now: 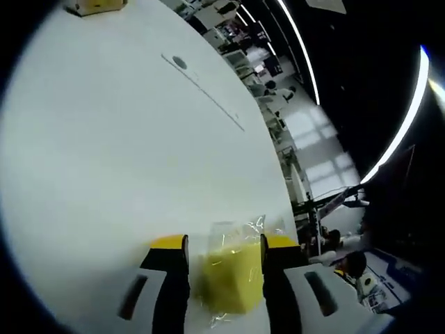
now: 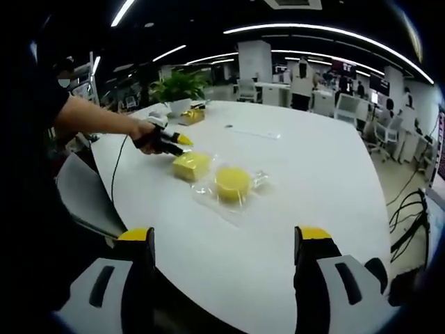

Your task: Compare the silicone blocks by pressing each to a similar depth, holding the contact briefly, and releasing to observe deformation and rebound differences across the visible hardness samples.

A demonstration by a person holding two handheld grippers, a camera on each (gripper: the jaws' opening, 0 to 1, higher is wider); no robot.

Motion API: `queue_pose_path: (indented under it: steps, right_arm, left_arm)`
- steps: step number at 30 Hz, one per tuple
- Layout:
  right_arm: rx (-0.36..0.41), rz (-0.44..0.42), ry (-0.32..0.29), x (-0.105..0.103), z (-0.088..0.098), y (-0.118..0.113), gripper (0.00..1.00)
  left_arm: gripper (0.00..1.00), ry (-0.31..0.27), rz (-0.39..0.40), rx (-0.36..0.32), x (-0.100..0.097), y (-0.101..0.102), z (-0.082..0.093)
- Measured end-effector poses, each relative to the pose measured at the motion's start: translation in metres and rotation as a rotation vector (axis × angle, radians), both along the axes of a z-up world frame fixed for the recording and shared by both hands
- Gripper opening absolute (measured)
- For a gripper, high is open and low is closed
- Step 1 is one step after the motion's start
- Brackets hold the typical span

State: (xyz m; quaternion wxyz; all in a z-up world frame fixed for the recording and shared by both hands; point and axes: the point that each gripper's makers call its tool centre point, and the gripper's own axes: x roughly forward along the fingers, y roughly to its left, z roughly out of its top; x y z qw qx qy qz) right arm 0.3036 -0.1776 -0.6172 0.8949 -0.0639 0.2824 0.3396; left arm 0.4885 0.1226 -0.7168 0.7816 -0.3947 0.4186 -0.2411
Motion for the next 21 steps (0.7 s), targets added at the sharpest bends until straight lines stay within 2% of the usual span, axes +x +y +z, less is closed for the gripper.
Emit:
queue_pose_path:
  steps: [4, 9, 13, 19, 21]
  right_arm:
    - [-0.008, 0.013, 0.007, 0.001, -0.002, 0.004, 0.74]
    - [-0.02, 0.024, 0.003, 0.001, -0.001, 0.005, 0.72]
    - [-0.022, 0.021, 0.002, 0.002, -0.001, 0.004, 0.72]
    - [-0.034, 0.026, 0.007, 0.0, -0.003, 0.004, 0.7]
    - [-0.041, 0.032, 0.006, -0.002, -0.004, 0.005, 0.69]
  left_arm:
    - [0.3, 0.028, 0.031, -0.013, 0.0, 0.0, -0.005]
    - [0.25, 0.029, 0.013, -0.009, -0.004, -0.007, -0.009]
    - [0.2, 0.052, 0.036, -0.062, -0.004, -0.01, -0.007]
    - [0.15, 0.018, 0.019, -0.035, -0.002, -0.016, -0.004]
    - [0.08, 0.016, 0.024, -0.047, 0.0, -0.016, -0.002]
